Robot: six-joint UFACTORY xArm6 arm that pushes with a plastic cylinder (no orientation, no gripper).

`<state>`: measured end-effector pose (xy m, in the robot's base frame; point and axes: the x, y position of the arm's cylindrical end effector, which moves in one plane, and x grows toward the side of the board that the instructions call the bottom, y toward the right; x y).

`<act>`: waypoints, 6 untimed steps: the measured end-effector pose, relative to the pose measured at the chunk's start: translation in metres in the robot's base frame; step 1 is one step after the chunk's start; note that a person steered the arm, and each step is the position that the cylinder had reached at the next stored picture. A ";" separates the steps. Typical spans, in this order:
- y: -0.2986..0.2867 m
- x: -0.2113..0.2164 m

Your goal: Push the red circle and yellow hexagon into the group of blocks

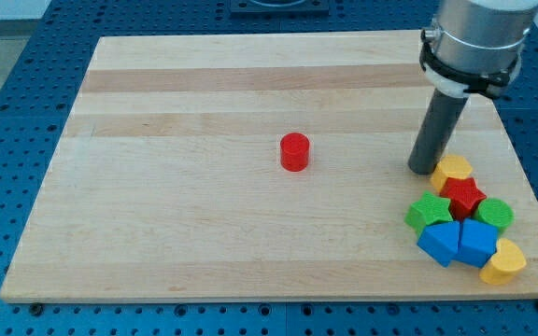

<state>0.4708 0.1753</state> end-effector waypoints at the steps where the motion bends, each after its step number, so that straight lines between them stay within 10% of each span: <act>1: 0.001 0.002; 4: -0.020 -0.070; 6: -0.192 -0.107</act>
<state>0.3639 -0.0167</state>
